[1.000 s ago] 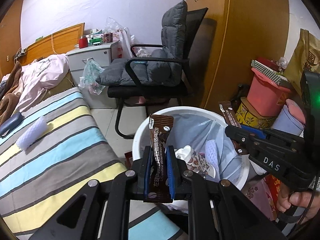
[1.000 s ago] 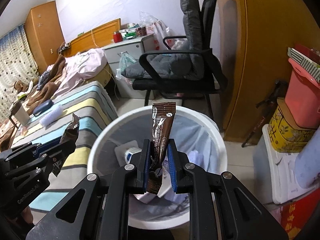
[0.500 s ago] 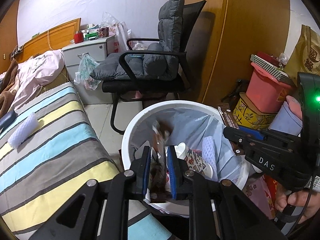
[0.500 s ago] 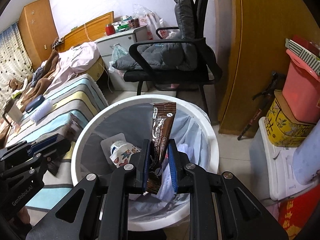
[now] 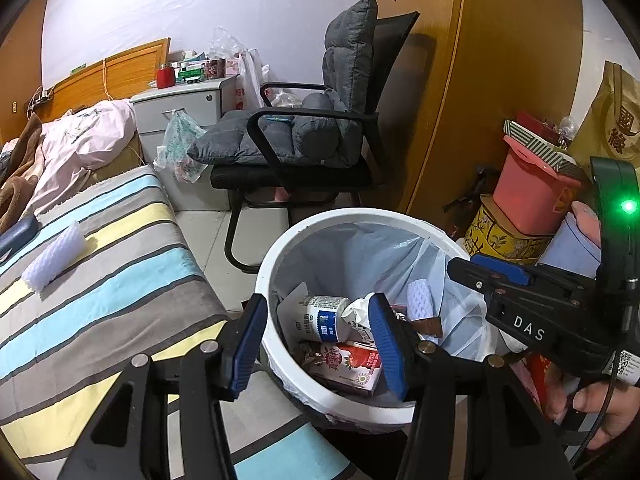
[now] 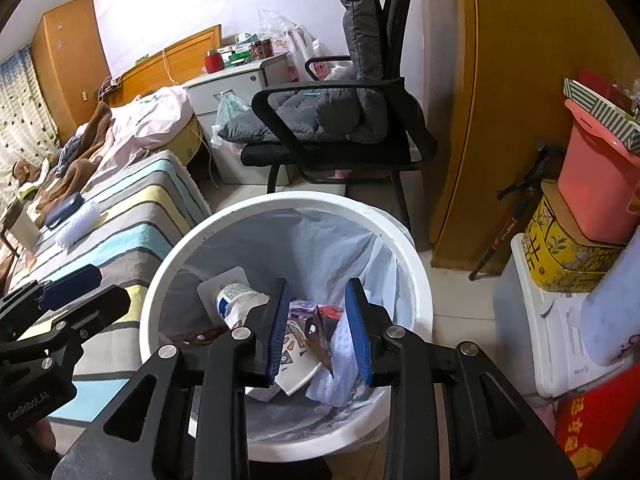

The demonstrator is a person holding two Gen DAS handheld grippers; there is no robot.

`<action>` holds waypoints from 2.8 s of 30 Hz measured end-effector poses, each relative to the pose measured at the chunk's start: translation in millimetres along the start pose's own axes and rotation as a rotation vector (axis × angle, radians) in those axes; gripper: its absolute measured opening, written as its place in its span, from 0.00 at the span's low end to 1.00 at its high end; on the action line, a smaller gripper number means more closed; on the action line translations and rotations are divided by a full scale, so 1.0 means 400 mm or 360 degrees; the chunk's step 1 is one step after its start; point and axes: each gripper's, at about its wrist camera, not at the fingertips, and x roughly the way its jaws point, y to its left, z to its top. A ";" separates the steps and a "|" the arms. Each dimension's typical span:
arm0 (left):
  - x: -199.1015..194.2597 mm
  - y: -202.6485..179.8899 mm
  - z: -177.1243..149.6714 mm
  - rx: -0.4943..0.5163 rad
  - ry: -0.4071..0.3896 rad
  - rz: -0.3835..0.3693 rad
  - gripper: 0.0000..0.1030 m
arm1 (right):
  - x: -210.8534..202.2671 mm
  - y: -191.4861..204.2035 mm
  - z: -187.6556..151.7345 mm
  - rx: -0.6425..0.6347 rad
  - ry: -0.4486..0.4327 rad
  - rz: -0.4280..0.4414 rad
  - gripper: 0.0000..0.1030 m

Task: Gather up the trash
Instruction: 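Withdraw both open tools from the bin toward the bed, then move the right tool to the white foam sleeve while the left tool approaches the clear cup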

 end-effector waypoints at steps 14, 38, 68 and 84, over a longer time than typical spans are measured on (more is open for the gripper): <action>-0.076 0.050 -0.008 -0.0048 -0.0092 0.0075 0.54 | -0.031 0.049 0.006 -0.0042 -0.0076 0.0060 0.37; -0.245 0.348 -0.104 -0.0364 -0.0200 0.0421 0.59 | -0.011 0.305 0.024 -0.0276 -0.0095 0.0308 0.45; -0.281 0.899 -0.183 -0.0793 -0.0119 0.0838 0.61 | 0.206 0.657 0.099 -0.0418 0.0173 0.0554 0.59; -0.207 1.075 -0.195 -0.0907 -0.0004 0.0881 0.61 | 0.283 0.732 0.134 -0.0469 0.0226 0.0500 0.59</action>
